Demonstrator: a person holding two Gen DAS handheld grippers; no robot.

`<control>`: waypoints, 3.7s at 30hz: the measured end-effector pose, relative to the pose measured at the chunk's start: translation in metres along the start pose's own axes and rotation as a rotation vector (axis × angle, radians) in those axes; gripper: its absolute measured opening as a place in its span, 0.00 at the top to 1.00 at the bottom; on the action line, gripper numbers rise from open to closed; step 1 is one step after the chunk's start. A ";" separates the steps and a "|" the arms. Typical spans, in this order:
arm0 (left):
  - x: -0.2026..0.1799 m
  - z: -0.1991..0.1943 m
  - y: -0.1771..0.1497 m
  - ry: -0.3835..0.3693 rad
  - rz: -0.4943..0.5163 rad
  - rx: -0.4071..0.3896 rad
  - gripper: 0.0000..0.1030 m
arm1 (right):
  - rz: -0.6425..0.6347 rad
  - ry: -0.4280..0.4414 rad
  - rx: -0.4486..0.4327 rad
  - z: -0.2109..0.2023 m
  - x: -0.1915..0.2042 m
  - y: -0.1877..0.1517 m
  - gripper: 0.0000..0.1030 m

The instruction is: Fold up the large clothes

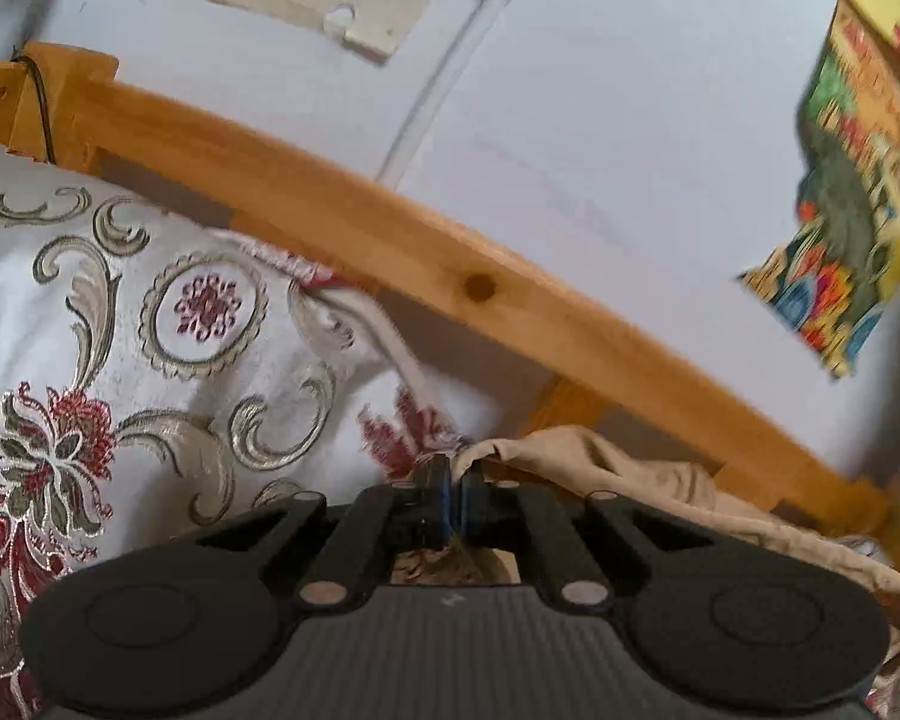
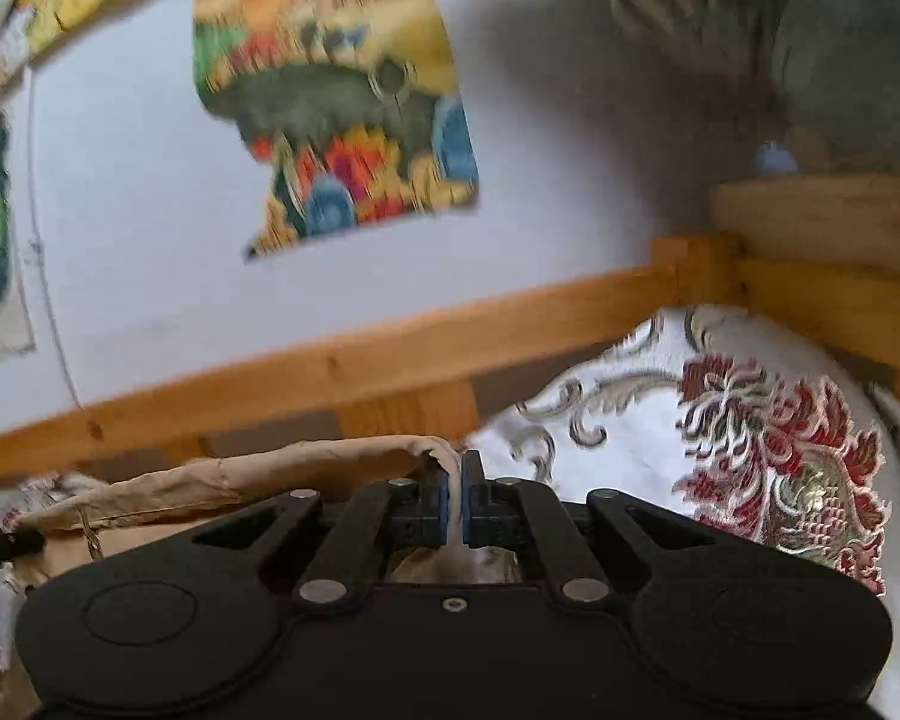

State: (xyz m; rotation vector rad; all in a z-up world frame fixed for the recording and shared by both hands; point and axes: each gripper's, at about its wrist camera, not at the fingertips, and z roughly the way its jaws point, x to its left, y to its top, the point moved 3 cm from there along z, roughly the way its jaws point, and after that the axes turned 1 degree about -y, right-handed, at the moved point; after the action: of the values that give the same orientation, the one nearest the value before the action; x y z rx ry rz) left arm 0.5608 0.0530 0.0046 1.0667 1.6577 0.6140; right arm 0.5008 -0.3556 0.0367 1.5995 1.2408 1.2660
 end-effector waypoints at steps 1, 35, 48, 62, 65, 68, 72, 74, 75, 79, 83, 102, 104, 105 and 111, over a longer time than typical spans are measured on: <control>0.000 -0.003 0.000 -0.017 -0.009 -0.005 0.98 | 0.011 0.017 -0.020 -0.006 0.002 0.002 0.97; 0.018 -0.071 -0.123 -0.128 0.624 0.096 0.98 | 0.008 0.382 0.133 -0.023 0.061 0.037 0.35; 0.019 -0.083 -0.134 -0.170 0.632 0.098 0.98 | 0.525 0.194 0.648 0.110 0.097 0.018 0.23; 0.019 -0.094 -0.145 -0.205 0.674 0.111 0.98 | 0.581 0.113 0.721 0.126 0.102 0.007 0.37; 0.019 -0.096 -0.148 -0.221 0.662 0.114 0.98 | 0.536 0.093 0.731 0.127 0.114 0.011 0.28; 0.022 -0.097 -0.148 -0.233 0.648 0.110 0.98 | 0.468 0.024 0.747 0.135 0.127 0.010 0.29; 0.025 -0.096 -0.147 -0.242 0.629 0.116 0.98 | 0.374 -0.043 0.794 0.157 0.142 -0.002 0.44; 0.025 -0.097 -0.147 -0.245 0.627 0.117 0.98 | 0.385 -0.061 0.808 0.161 0.141 -0.008 0.60; 0.025 -0.097 -0.148 -0.245 0.628 0.117 0.98 | 0.390 -0.060 0.813 0.162 0.140 -0.012 0.75; 0.025 -0.101 -0.148 -0.240 0.634 0.122 0.98 | 0.421 -0.004 0.807 0.160 0.132 -0.023 1.00; 0.025 -0.104 -0.148 -0.223 0.628 0.136 0.98 | 0.361 0.067 0.732 0.128 0.120 -0.019 1.00; 0.025 -0.174 -0.149 -0.222 0.572 0.322 0.57 | 0.345 0.248 0.543 -0.054 0.015 -0.108 1.00; 0.022 -0.187 -0.148 -0.249 0.556 0.345 0.48 | 0.409 0.255 0.551 -0.070 0.002 -0.124 0.99; 0.020 -0.192 -0.150 -0.263 0.552 0.370 0.47 | 0.444 0.251 0.551 -0.079 -0.005 -0.132 0.94; 0.019 -0.205 -0.157 -0.314 0.456 0.497 0.26 | 0.569 0.206 0.498 -0.148 -0.046 -0.156 0.79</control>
State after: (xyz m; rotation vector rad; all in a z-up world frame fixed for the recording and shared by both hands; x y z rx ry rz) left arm 0.3133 0.0154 -0.0612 1.8320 1.3205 0.2919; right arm 0.3175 -0.3618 -0.0847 2.3491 1.3496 1.5758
